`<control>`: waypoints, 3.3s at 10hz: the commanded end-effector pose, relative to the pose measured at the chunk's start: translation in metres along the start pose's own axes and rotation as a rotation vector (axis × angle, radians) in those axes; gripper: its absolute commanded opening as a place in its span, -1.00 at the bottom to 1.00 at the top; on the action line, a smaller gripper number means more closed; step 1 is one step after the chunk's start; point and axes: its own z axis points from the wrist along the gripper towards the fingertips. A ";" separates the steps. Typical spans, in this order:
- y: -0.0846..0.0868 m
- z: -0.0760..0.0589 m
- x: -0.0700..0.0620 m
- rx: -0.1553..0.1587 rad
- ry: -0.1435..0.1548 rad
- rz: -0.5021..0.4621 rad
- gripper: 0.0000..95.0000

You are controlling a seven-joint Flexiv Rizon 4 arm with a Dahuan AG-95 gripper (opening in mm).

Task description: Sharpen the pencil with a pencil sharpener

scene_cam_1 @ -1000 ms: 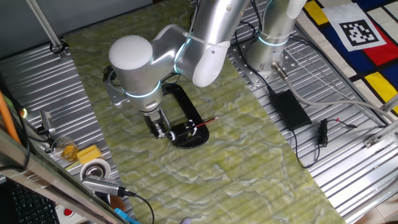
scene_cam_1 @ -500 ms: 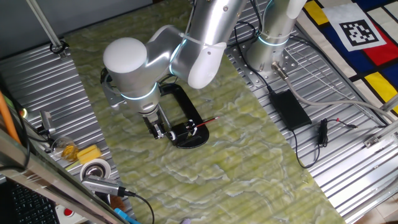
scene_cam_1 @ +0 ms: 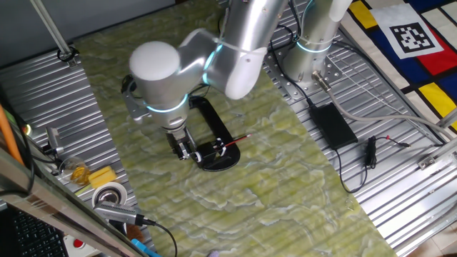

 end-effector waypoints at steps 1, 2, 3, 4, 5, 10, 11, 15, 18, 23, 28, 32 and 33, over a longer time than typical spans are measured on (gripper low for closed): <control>0.002 -0.027 -0.001 -0.008 0.000 0.010 -1.00; 0.002 -0.028 -0.001 -0.009 0.003 0.012 -1.00; 0.002 -0.029 -0.001 -0.003 0.010 0.012 -1.00; 0.002 -0.029 -0.001 -0.002 0.014 0.012 -1.00; 0.002 -0.029 -0.001 0.000 0.012 0.012 -1.00; 0.006 -0.034 0.000 0.009 0.028 0.036 -1.00; 0.006 -0.034 0.001 0.022 0.036 0.035 -1.00; 0.008 -0.038 0.002 0.024 0.038 0.057 -1.00; 0.010 -0.039 0.004 0.039 0.039 0.067 -1.00; 0.011 -0.046 0.005 0.042 0.061 0.066 -1.00; 0.011 -0.041 0.005 0.039 0.035 0.067 -1.00; 0.010 -0.031 0.002 0.035 -0.014 0.071 -1.00; 0.010 -0.030 0.002 0.036 -0.017 0.072 -1.00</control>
